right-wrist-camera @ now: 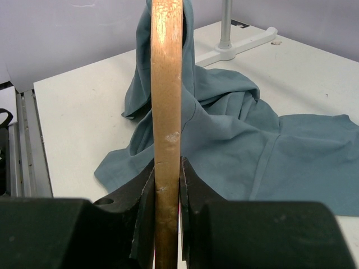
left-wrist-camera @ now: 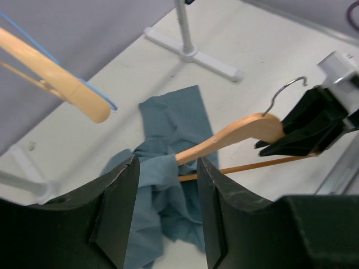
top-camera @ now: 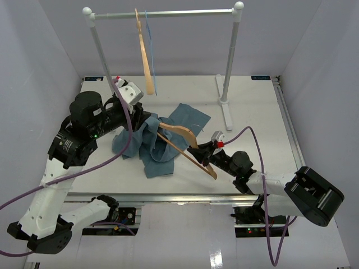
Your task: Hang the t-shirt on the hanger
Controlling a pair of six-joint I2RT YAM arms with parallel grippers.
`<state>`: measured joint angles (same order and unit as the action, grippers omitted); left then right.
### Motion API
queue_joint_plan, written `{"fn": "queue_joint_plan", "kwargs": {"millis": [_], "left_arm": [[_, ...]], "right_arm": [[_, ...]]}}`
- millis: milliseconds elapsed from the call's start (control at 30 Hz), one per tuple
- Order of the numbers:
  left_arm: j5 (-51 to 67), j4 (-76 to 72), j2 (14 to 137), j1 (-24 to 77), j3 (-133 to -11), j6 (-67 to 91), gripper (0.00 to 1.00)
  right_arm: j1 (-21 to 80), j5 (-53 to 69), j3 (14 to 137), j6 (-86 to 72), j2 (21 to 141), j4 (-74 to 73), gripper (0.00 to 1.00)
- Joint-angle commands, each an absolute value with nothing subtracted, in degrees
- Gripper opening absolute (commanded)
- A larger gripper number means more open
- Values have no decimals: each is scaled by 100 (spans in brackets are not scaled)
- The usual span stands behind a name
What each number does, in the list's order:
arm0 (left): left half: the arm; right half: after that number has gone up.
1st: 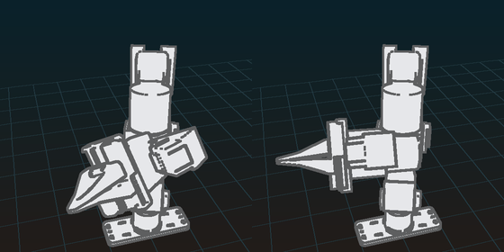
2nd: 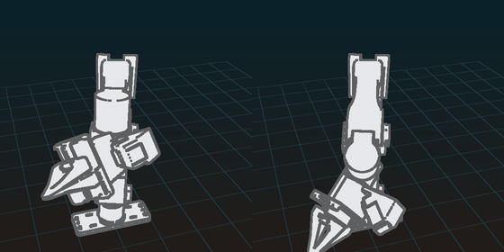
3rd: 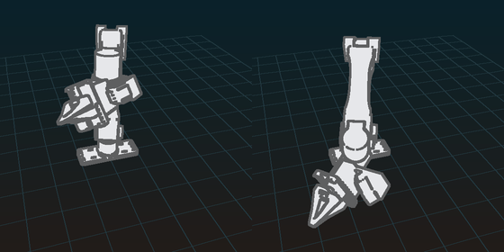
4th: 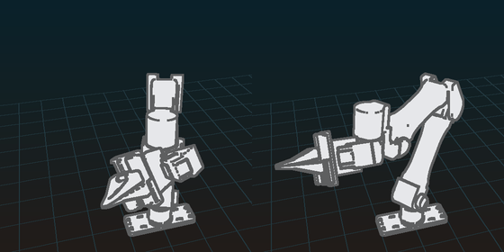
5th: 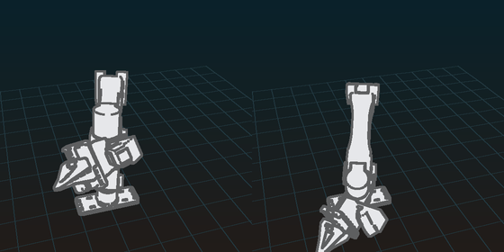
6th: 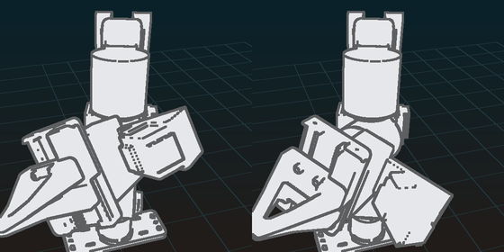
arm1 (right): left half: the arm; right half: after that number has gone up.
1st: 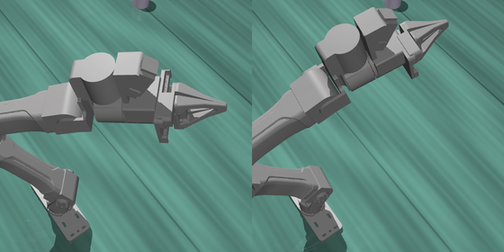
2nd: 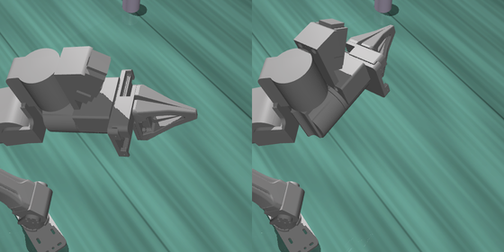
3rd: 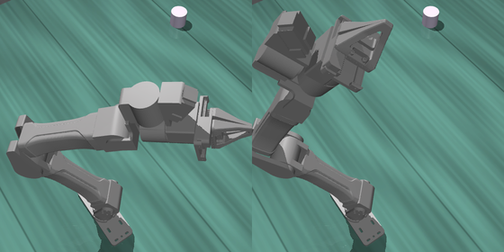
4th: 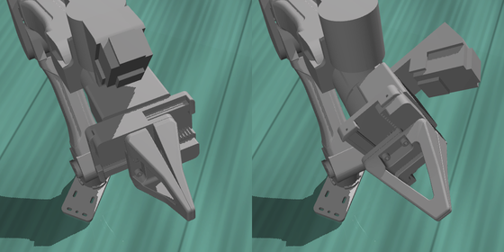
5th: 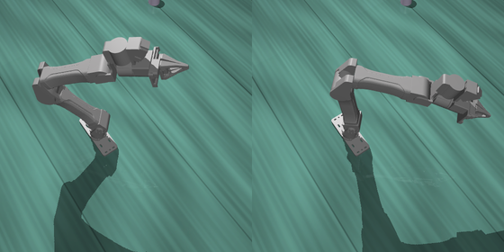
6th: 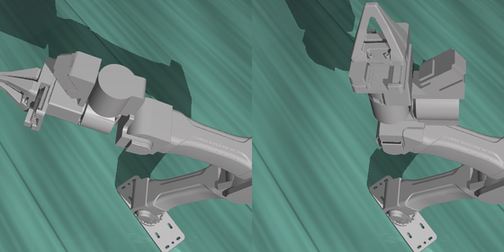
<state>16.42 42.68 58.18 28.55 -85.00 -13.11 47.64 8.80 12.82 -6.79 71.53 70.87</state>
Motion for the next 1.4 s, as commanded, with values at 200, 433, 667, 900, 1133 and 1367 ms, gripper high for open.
{"fn": "queue_joint_plan", "kwargs": {"millis": [200,433,667,900,1133,1367], "left_arm": [[1433,4827,6019,2856,-8189,-2590,57],[1585,4803,6110,2867,-7889,-3122,55],[1540,4816,6179,2928,-7465,-3557,55],[1105,5006,6119,2944,-7329,-3686,47],[769,4902,6059,2944,-7057,-3808,50],[1012,4608,5945,2953,-6789,-3911,52]], "right_arm": [[4704,1117,1039,-856,6792,10281,8],[4702,1225,901,-815,6474,10229,8],[4709,1292,879,-806,6435,10152,8],[4708,1304,908,-815,6463,10143,8],[4702,1341,907,-823,6459,10122,8],[4711,1360,889,-795,6455,10099,8]]}}
